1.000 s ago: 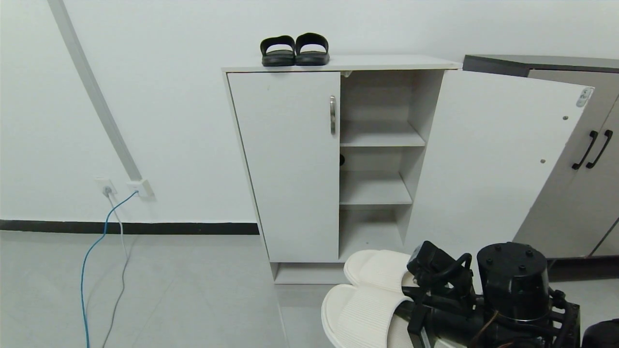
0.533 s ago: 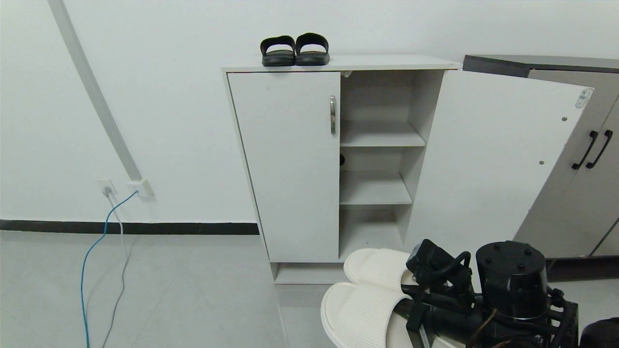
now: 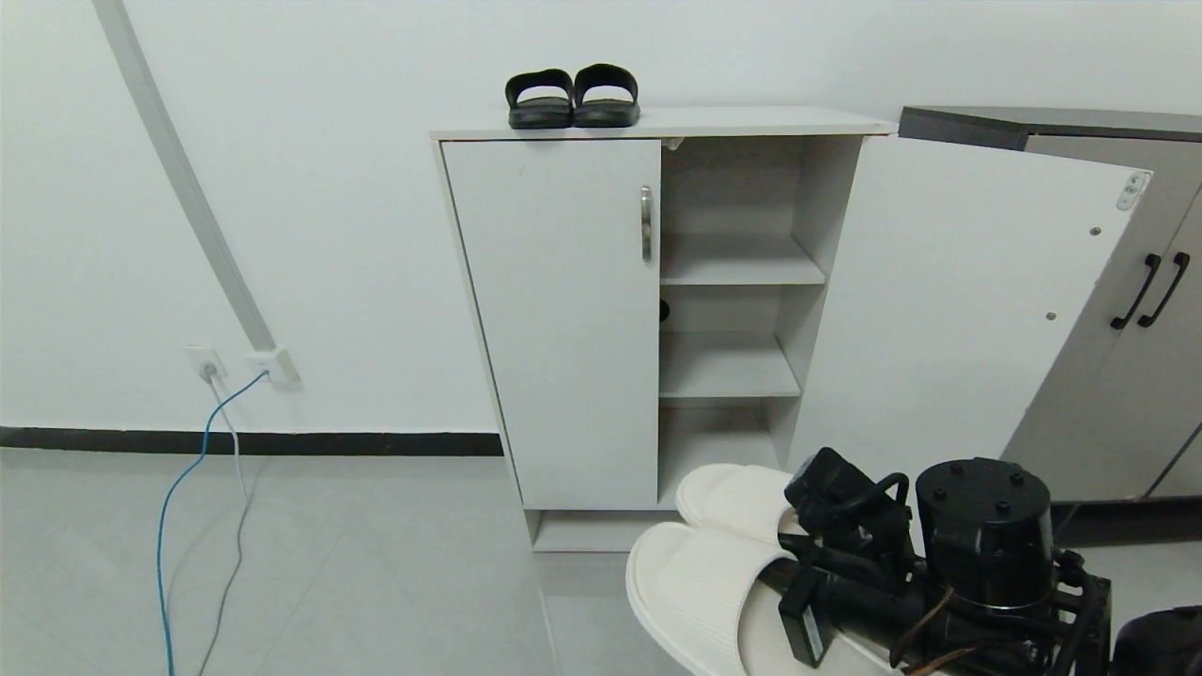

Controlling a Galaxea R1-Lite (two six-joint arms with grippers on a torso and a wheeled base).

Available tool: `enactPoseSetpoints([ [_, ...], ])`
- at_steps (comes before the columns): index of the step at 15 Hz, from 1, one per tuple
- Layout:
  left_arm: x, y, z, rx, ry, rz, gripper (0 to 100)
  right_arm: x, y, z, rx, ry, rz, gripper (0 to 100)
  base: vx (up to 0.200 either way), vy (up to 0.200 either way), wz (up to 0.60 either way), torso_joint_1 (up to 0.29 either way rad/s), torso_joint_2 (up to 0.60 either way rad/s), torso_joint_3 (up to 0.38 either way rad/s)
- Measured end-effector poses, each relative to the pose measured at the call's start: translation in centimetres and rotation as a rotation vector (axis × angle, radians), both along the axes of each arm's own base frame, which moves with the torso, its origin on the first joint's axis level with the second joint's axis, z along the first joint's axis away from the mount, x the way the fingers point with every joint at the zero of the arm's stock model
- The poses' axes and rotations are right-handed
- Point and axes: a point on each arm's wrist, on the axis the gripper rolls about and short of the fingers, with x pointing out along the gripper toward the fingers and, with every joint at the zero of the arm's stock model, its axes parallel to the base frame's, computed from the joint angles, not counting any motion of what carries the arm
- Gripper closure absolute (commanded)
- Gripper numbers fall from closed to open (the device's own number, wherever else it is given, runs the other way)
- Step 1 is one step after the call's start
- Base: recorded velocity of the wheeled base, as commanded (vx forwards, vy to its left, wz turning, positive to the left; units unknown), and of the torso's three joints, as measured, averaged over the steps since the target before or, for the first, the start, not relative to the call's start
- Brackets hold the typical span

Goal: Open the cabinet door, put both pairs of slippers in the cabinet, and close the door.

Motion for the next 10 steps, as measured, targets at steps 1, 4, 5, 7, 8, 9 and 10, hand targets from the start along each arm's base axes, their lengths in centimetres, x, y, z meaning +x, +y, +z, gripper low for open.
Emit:
enactPoseSetpoints([
  [1, 0.0, 0.0, 0.0, -0.002, -0.003, 0.0, 100, 0.5, 0.6, 0.1, 0.019, 0.0, -0.075, 100, 0.0, 0.0, 0.0, 0.0, 0.0, 0.0],
  [4, 0.0, 0.0, 0.0, -0.003, -0.005, 0.0, 100, 2.0, 3.8, 0.7, 0.109, -0.025, -0.315, 100, 0.0, 0.0, 0.0, 0.0, 0.0, 0.0],
  [5, 0.0, 0.0, 0.0, -0.003, -0.005, -0.001, 100, 2.5, 5.1, 0.9, 0.135, -0.048, -0.378, 100, 0.0, 0.0, 0.0, 0.0, 0.0, 0.0],
  [7, -0.1, 0.0, 0.0, -0.003, -0.006, -0.001, 100, 3.6, 7.4, 0.9, 0.171, -0.084, -0.506, 100, 0.0, 0.0, 0.0, 0.0, 0.0, 0.0],
  [8, -0.1, 0.0, 0.0, -0.002, -0.006, -0.001, 100, 4.2, 8.2, 0.7, 0.181, -0.1, -0.567, 100, 0.0, 0.0, 0.0, 0.0, 0.0, 0.0],
  [9, -0.1, 0.0, 0.0, 0.0, -0.007, -0.001, 100, 4.8, 8.9, 0.6, 0.194, -0.121, -0.631, 100, 0.0, 0.0, 0.0, 0.0, 0.0, 0.0],
  [10, -0.1, 0.0, 0.0, 0.002, -0.007, -0.001, 100, 5.6, 9.4, 0.5, 0.199, -0.138, -0.689, 100, 0.0, 0.0, 0.0, 0.0, 0.0, 0.0],
])
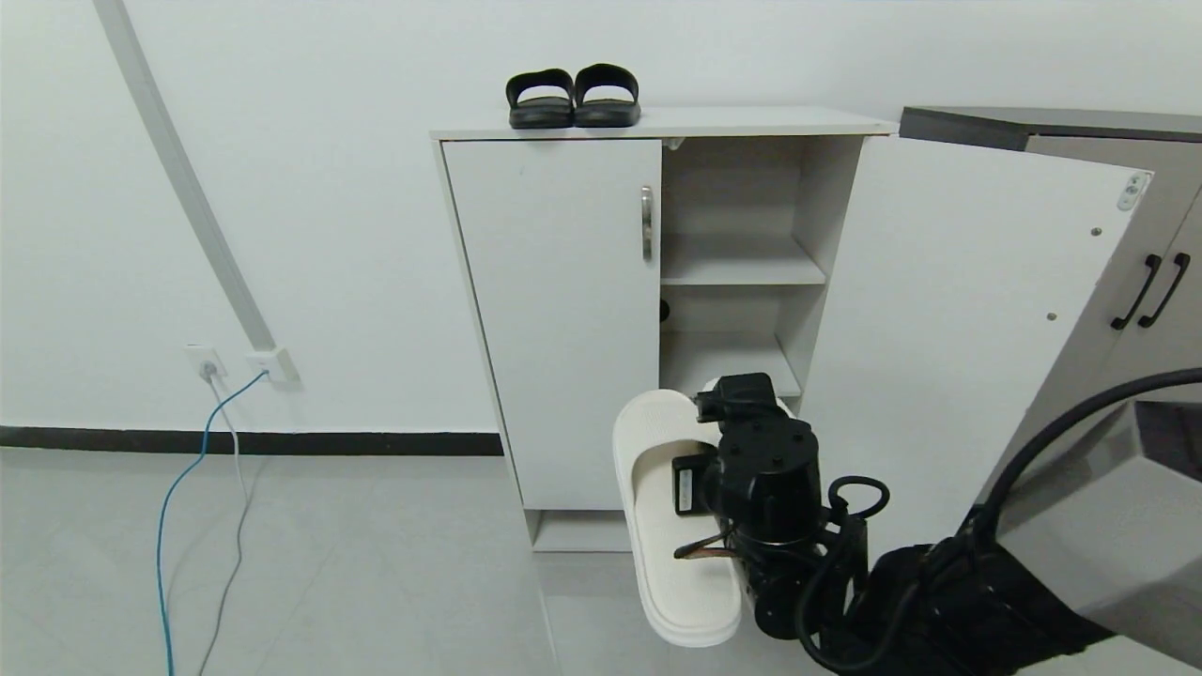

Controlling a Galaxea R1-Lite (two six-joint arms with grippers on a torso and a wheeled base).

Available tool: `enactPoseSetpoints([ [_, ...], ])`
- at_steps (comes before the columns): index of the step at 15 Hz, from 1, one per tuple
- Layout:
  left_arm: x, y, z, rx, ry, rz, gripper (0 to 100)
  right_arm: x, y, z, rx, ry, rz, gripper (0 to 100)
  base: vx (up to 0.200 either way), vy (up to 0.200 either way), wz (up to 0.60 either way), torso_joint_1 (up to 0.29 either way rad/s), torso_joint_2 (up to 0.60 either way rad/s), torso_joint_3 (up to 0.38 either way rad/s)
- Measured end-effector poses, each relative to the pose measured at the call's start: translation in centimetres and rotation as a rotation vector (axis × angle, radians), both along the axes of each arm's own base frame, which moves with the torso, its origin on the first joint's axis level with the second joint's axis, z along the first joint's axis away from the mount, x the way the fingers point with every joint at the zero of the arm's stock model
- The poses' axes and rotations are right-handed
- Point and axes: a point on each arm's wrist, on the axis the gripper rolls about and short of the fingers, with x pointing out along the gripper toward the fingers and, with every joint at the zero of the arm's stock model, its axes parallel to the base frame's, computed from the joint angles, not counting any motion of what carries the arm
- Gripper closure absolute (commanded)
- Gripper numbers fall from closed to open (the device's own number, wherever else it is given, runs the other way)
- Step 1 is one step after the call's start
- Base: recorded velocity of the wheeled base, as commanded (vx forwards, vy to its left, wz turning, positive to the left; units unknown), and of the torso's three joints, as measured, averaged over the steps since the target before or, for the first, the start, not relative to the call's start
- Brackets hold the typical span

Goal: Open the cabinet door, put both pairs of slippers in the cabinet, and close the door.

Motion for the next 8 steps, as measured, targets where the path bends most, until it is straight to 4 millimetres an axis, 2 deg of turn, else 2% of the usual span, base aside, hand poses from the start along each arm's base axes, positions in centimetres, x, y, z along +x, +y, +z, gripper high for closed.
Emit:
enactPoseSetpoints([
  [2, 0.0, 0.0, 0.0, 0.0, 0.0, 0.001, 100, 1.8, 0.1, -0.6, 0.002, -0.01, -0.077, 100, 0.0, 0.0, 0.0, 0.0, 0.0, 0.0],
  [5, 0.0, 0.0, 0.0, 0.0, 0.0, 0.0, 100, 3.5, -0.4, -1.8, -0.015, 0.0, -0.133, 100, 0.0, -0.2, 0.0, 0.002, 0.0, 0.001],
  [8, 0.0, 0.0, 0.0, -0.002, 0.0, 0.001, 100, 3.9, -0.4, -2.4, -0.026, 0.008, -0.14, 100, 0.0, -0.2, 0.0, 0.001, 0.01, 0.004],
])
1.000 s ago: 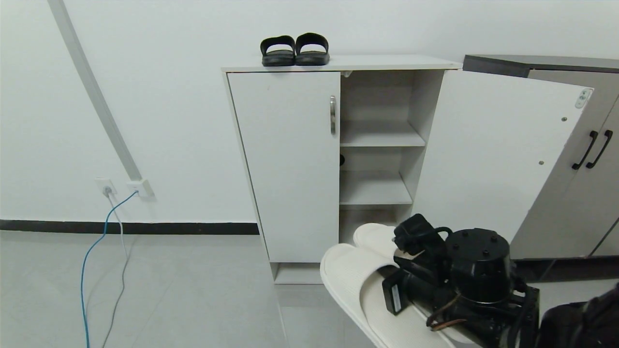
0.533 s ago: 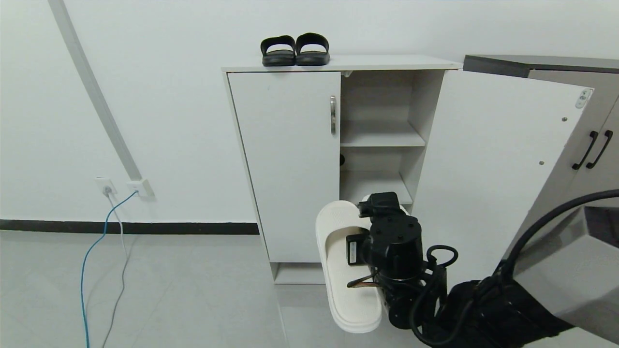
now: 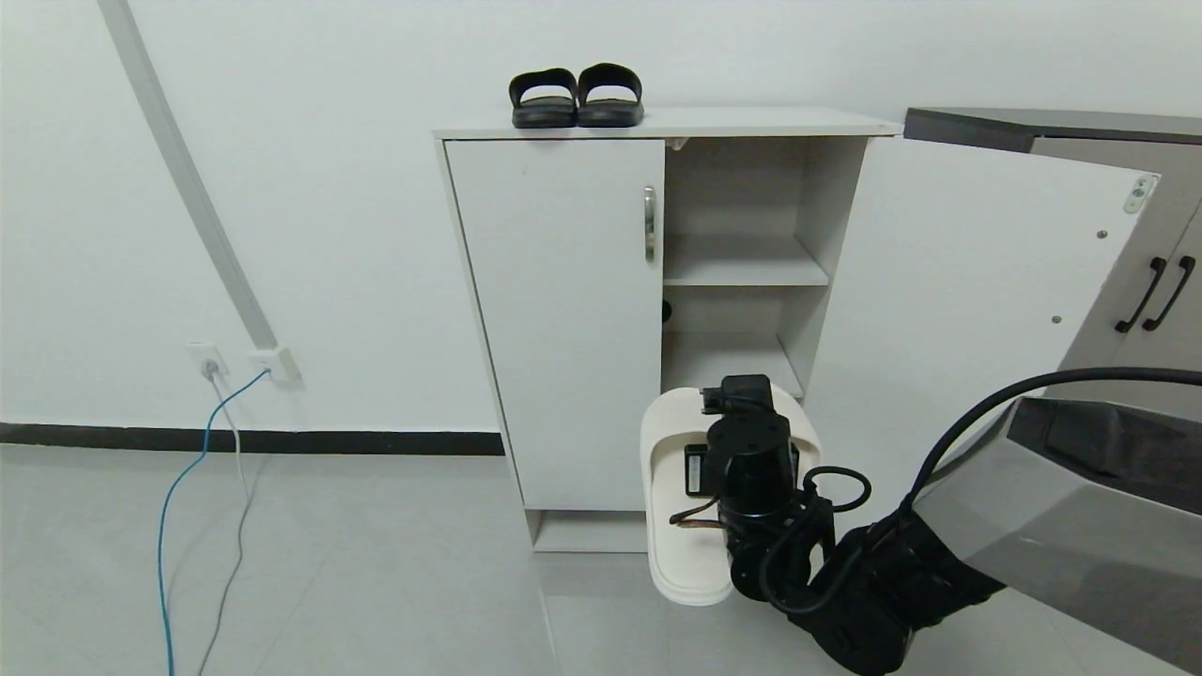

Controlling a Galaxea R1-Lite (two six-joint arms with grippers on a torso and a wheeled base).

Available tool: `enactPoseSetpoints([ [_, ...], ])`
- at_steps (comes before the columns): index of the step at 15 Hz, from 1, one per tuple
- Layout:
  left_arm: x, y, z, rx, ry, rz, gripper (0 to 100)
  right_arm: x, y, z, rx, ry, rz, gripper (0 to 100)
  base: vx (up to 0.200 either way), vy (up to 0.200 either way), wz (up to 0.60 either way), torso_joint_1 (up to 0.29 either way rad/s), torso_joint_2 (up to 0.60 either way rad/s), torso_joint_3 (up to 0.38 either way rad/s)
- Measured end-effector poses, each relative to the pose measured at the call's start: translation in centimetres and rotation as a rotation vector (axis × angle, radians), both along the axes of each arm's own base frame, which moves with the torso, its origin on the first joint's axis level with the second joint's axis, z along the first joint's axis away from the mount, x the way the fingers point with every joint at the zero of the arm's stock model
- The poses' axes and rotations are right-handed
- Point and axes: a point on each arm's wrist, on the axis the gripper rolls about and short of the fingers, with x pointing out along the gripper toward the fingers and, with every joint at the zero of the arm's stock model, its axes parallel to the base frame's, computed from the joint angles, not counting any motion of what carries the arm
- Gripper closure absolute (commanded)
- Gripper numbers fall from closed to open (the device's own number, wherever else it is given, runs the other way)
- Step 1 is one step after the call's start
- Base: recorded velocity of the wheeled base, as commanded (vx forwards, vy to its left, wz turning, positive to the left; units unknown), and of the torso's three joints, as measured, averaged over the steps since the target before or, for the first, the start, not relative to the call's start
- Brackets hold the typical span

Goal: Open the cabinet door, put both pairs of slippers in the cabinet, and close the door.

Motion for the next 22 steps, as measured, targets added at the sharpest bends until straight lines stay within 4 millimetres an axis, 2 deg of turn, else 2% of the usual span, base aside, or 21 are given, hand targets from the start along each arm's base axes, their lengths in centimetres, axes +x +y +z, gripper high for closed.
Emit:
enactPoseSetpoints([
  [10, 0.0, 0.0, 0.0, -0.003, 0.0, -0.001, 100, 0.6, 0.0, -1.4, -0.025, 0.025, 0.009, 100, 0.0, 0.0, 0.0, 0.0, 0.0, 0.0],
  [22, 0.0, 0.0, 0.0, -0.003, 0.001, 0.0, 100, 1.6, 1.2, -3.2, -0.022, 0.038, 0.048, 100, 0.0, 0.0, 0.0, 0.0, 0.0, 0.0],
])
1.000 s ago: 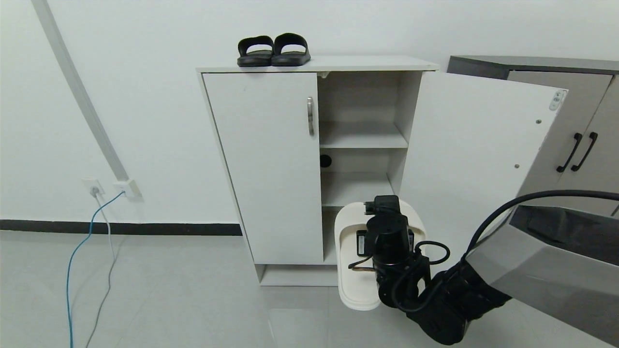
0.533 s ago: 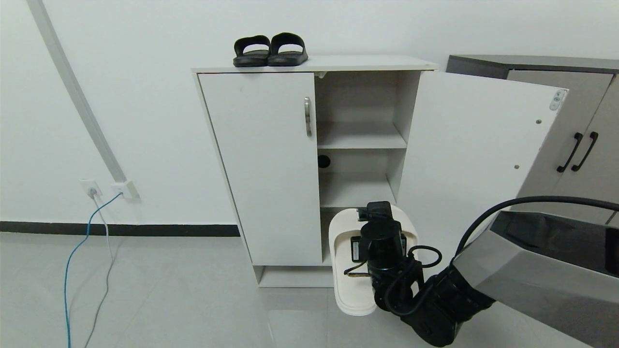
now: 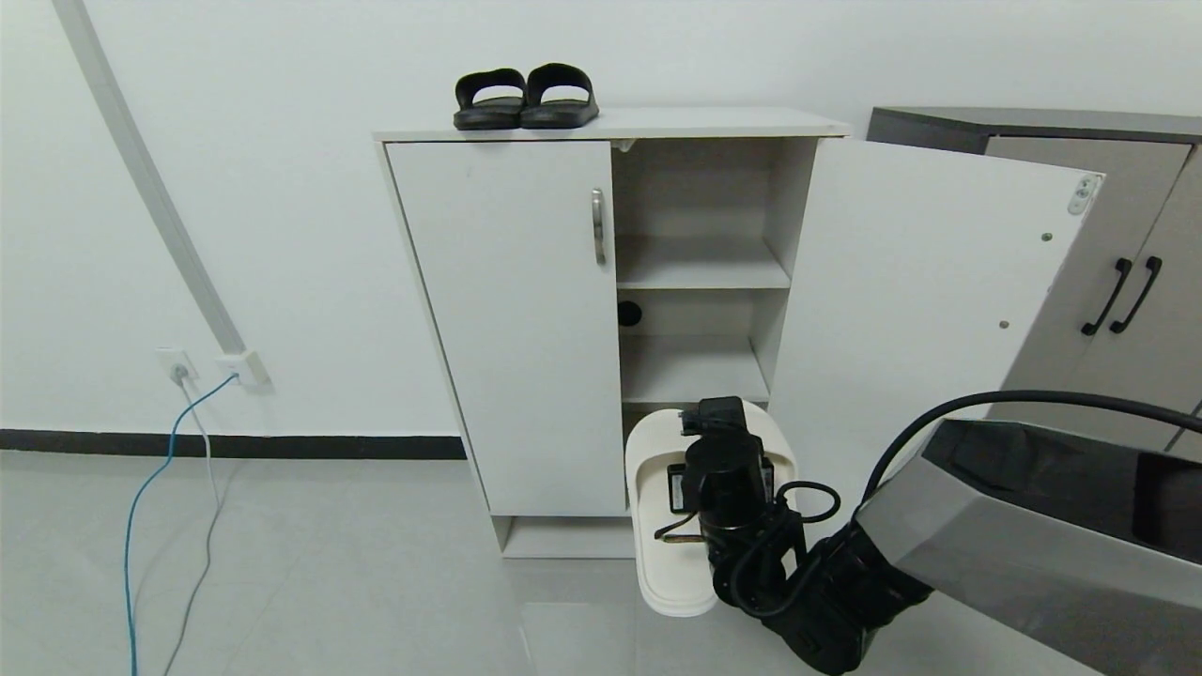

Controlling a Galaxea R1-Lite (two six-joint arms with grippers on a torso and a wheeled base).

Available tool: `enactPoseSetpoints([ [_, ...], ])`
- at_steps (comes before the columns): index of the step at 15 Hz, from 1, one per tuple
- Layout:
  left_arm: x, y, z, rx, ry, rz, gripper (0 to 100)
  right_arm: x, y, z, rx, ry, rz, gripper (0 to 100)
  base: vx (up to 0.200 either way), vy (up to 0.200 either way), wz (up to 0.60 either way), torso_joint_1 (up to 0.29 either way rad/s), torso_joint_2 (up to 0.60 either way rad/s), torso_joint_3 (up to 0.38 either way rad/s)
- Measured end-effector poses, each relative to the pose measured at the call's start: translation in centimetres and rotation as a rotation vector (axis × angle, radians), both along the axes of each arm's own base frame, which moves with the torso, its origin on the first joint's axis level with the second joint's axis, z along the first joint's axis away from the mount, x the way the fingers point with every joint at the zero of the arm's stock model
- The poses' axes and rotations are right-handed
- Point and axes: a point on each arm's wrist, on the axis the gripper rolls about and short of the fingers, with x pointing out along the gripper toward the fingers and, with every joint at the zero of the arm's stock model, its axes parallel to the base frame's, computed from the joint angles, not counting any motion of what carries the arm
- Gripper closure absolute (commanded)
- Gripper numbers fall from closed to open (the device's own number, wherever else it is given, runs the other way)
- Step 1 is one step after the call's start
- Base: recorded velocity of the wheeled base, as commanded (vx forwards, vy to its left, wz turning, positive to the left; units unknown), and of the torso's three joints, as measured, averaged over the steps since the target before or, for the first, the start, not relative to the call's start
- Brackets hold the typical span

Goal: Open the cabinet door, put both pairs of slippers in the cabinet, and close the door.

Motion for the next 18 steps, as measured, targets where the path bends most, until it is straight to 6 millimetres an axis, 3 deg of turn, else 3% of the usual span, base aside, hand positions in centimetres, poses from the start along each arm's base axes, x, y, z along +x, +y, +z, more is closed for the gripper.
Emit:
enactPoseSetpoints([
  [14, 0.0, 0.0, 0.0, 0.002, 0.0, 0.0, 100, 1.0, 0.4, -1.4, -0.008, 0.0, -0.017, 100, 0.0, 0.0, 0.0, 0.001, 0.0, -0.165],
  [18, 0.0, 0.0, 0.0, 0.003, 0.0, 0.0, 100, 1.6, 0.7, 0.0, 0.018, -0.147, -0.013, 100, 0.0, 0.0, 0.0, 0.006, 0.0, -0.194],
])
